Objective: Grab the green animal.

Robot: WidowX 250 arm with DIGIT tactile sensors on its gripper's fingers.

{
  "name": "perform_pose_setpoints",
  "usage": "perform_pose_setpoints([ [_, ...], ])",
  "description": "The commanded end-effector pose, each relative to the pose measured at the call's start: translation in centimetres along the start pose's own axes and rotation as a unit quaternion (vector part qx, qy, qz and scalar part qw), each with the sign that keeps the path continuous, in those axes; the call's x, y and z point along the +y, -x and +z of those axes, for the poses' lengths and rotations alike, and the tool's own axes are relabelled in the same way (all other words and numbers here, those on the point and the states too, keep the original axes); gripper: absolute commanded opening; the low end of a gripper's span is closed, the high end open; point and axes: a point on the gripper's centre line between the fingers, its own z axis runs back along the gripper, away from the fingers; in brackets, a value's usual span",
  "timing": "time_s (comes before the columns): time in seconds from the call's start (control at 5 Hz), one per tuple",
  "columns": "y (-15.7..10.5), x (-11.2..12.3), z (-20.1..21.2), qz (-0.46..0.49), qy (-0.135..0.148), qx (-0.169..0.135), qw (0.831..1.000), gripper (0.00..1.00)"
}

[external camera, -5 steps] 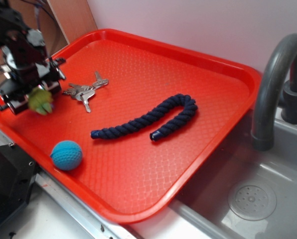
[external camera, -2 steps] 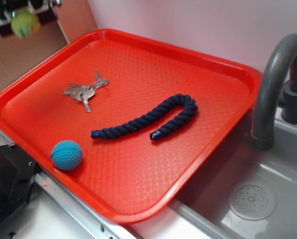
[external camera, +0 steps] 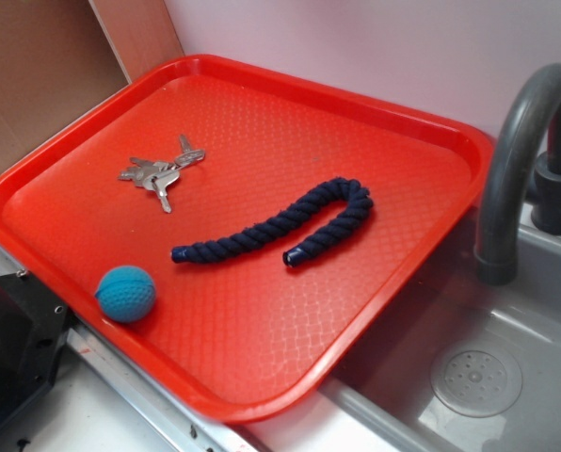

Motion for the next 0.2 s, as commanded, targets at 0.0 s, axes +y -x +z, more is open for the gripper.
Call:
perform_pose_setpoints([
  [0.0, -0.75, 0.97, 1.89, 0.043, 0.059, 0.034, 0.997, 0.0],
])
